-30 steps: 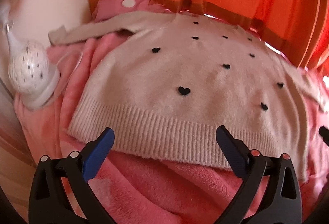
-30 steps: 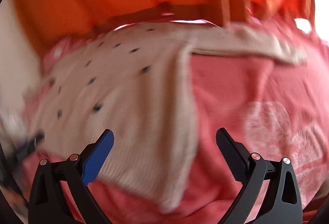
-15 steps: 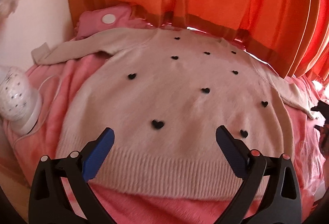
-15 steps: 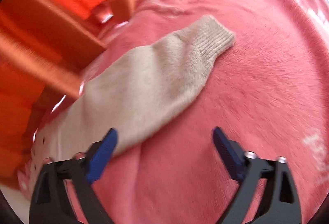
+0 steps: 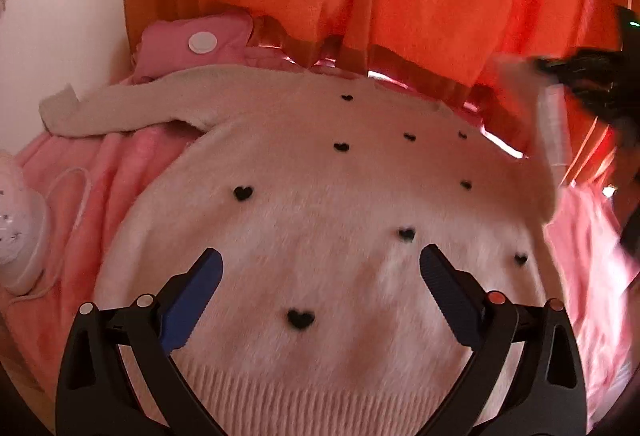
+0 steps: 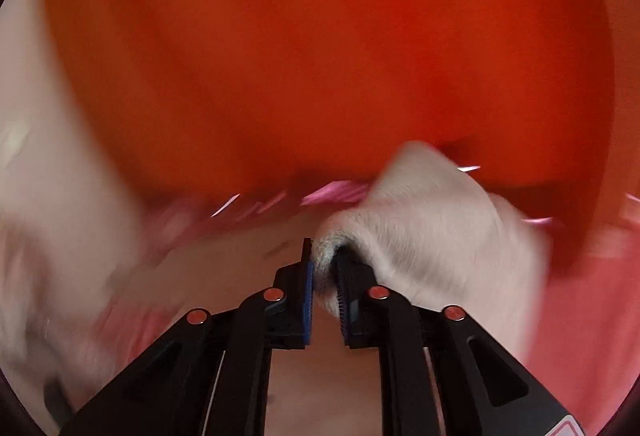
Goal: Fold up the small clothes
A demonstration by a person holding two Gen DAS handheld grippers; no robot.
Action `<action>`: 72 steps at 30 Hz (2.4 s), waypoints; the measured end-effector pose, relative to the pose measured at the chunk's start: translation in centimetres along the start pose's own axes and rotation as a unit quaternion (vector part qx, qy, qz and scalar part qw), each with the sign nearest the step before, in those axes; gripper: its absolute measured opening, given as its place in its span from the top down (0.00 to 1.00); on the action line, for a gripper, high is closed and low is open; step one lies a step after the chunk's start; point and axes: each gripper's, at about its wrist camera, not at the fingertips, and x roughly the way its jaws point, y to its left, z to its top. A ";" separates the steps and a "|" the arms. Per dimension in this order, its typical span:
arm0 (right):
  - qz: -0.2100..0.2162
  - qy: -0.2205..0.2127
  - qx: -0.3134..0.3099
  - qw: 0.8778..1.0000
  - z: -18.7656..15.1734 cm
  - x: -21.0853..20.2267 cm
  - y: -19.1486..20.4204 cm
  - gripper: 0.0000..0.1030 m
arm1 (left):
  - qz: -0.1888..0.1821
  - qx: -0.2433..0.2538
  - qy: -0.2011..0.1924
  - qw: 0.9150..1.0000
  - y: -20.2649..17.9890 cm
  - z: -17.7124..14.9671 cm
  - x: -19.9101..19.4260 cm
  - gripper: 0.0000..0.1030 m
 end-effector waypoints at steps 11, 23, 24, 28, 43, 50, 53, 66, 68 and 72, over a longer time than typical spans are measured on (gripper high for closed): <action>-0.104 0.041 0.141 0.984 -12.1 -3.6 -8.7 0.44 | -0.053 -0.076 0.044 0.995 2.6 4.3 6.8 0.05; -0.188 0.060 0.155 0.968 -16.1 -5.5 -12.0 0.44 | 0.018 0.120 0.081 0.989 -7.0 6.7 16.6 0.59; -0.195 0.064 0.147 0.968 -15.6 -5.0 -11.9 0.44 | 0.007 0.089 0.078 0.993 -5.7 7.6 16.7 0.62; -0.209 0.062 0.137 0.966 -14.3 -3.4 -12.5 0.44 | 0.013 -0.051 0.005 0.999 0.8 11.7 14.3 0.63; -0.177 0.039 0.174 0.968 -10.2 0.5 -14.5 0.88 | -0.026 -0.117 0.061 0.991 2.8 10.5 17.6 0.90; -0.205 -0.005 0.177 0.963 -10.0 -1.6 -16.6 0.88 | -0.086 -0.070 -0.029 0.993 0.1 14.2 15.1 0.90; -0.183 0.049 0.220 0.957 -12.6 -0.7 -17.9 0.83 | -0.060 -0.078 0.061 0.993 0.6 11.8 19.5 0.90; -0.078 0.175 0.249 0.949 -25.0 -13.1 -10.0 0.33 | 0.015 -0.095 0.111 0.989 13.9 1.6 3.4 0.23; -0.090 0.184 0.234 0.950 -25.7 -13.2 -8.1 0.26 | 0.010 -0.108 0.136 0.985 15.4 -0.9 2.4 0.24; -0.132 0.185 0.211 0.951 -25.1 -11.7 -6.5 0.24 | -0.001 -0.121 0.142 0.982 14.8 -2.8 1.2 0.27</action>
